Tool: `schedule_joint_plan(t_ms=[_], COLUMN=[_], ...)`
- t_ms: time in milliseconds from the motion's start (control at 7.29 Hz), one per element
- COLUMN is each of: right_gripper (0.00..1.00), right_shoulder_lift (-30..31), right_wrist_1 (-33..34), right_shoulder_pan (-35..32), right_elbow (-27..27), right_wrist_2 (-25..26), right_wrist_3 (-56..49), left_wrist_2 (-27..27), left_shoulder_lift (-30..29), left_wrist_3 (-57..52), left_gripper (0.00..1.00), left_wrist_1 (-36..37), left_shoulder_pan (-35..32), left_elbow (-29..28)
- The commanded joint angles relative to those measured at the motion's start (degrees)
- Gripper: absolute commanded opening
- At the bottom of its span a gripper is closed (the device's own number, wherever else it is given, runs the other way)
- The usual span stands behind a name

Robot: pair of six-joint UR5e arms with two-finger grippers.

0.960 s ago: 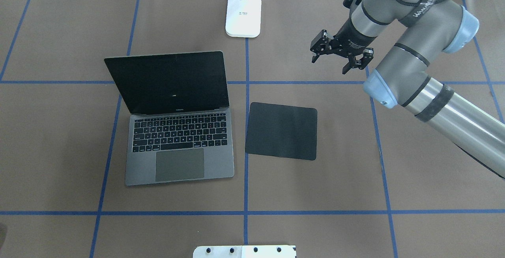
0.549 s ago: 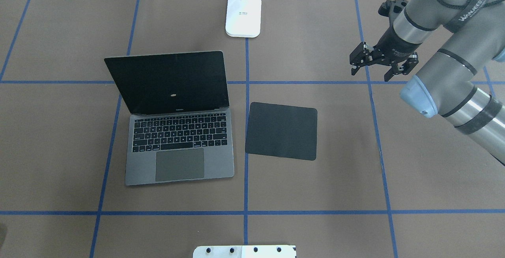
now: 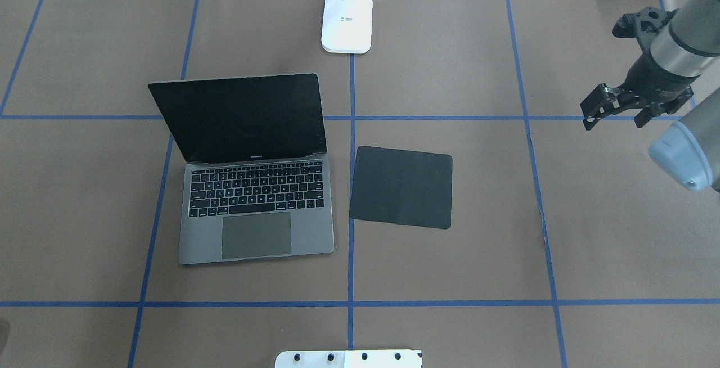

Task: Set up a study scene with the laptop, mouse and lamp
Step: 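Raise and withdraw the right gripper away from the mouse pad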

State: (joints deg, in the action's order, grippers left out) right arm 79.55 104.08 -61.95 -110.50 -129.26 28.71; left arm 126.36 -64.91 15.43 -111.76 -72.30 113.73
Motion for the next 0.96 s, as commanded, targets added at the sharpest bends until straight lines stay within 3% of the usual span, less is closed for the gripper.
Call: schedule_joint_plan(t_ms=[0,274,412,549,823], right_gripper=[1.0,1.0,1.0,1.0,1.0], right_shoulder_lift=[6.99,9.65,9.66,9.74,9.66], right_wrist_1=[0.16,-0.01,0.07,0.07,0.07], right_shoulder_pan=[-4.31,-4.67,-4.58,-4.58,-4.58], right_elbow=[-2.43,-4.1,-4.02,-4.1,-4.02], right_wrist_2=[-0.38,-0.38,-0.47,-0.55,-0.55], right_wrist_3=[-9.16,-9.72,-9.72,-9.72,-9.63], left_wrist_2=[1.34,-0.4,-3.72,-6.45,-5.7], left_shoulder_lift=[2.76,5.13,5.75,5.76,7.08], left_wrist_3=[9.38,25.79,32.05,36.99,38.09], left_gripper=[1.0,1.0,1.0,1.0,1.0], left_wrist_1=[-6.59,-16.76,-19.43,-19.37,-19.2], left_shoulder_pan=[4.06,15.54,21.61,26.81,29.57], left_elbow=[-0.09,-0.18,-0.18,-0.35,-0.44])
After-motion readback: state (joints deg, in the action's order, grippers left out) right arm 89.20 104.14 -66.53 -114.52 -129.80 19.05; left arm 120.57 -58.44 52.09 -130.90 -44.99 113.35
